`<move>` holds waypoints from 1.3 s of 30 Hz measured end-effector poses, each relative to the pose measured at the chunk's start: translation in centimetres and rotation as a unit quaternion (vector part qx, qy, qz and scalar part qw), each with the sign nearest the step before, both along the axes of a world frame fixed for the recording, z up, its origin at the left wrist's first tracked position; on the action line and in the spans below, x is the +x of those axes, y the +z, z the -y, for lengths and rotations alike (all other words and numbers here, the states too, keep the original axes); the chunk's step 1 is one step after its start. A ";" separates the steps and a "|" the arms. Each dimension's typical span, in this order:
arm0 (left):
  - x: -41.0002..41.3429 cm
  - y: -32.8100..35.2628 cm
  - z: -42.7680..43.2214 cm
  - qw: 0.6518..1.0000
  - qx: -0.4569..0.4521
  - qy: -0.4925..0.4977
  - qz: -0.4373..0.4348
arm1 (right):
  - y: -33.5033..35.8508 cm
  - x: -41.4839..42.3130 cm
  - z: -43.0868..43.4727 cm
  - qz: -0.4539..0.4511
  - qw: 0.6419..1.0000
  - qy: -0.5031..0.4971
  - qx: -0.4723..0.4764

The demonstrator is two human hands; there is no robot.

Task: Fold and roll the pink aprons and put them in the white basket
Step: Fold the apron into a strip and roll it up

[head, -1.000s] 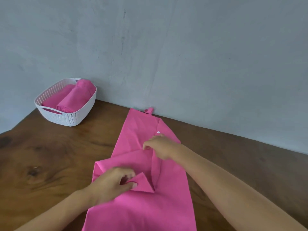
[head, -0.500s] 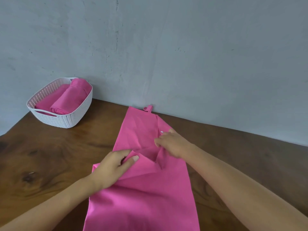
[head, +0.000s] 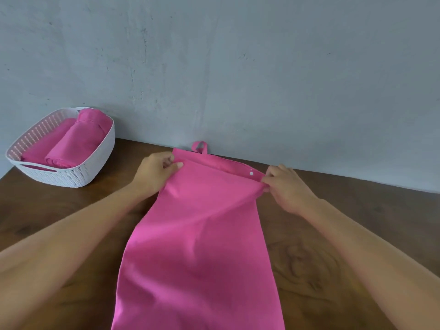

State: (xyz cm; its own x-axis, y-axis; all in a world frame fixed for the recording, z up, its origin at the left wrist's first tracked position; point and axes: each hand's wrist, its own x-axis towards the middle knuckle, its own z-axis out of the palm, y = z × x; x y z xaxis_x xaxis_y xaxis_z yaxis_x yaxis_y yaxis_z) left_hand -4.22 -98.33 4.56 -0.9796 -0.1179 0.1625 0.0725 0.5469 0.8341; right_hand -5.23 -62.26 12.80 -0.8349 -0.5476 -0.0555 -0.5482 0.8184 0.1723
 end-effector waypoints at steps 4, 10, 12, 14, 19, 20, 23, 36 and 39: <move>-3.7 -0.7 -0.6 0.998 -0.032 0.033 0.041 | -0.7 0.0 -0.6 0.017 0.997 -0.069 -0.005; -6.4 -3.3 -1.0 0.991 -0.107 0.070 0.044 | -1.3 -0.1 -0.1 0.097 0.977 -0.150 -0.113; -6.6 -4.2 -1.0 0.989 -0.118 0.078 0.039 | -1.7 -0.2 0.1 0.107 0.970 -0.159 -0.147; -6.7 -4.6 -0.9 0.990 -0.116 0.077 0.031 | -2.1 -0.3 0.3 0.113 0.965 -0.160 -0.176; -7.8 -3.6 -0.1 0.991 -0.024 0.047 0.126 | -3.1 -0.5 0.7 0.121 0.958 -0.156 -0.207; -8.0 -3.3 0.2 0.987 -0.011 0.036 0.157 | -3.1 -0.4 0.8 0.121 0.958 -0.156 -0.208; -8.6 -2.7 0.9 0.980 -0.016 -0.002 0.198 | -3.0 -0.3 1.0 0.120 0.958 -0.157 -0.206; -5.1 0.8 1.3 0.974 0.197 0.011 0.115 | -0.8 2.7 0.5 0.106 0.958 -0.175 -0.200; -3.5 3.3 2.2 0.956 0.250 -0.068 0.140 | -0.1 3.9 0.1 0.095 0.960 -0.171 -0.201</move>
State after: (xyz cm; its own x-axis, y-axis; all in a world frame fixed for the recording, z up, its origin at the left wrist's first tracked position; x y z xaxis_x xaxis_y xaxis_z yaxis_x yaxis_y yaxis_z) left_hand -7.68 -100.51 7.91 -0.9882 0.0187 -0.1519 -0.1500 0.0773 0.9857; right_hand -1.37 -62.34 12.72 -0.9654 -0.2523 -0.0666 -0.2259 0.9358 -0.2707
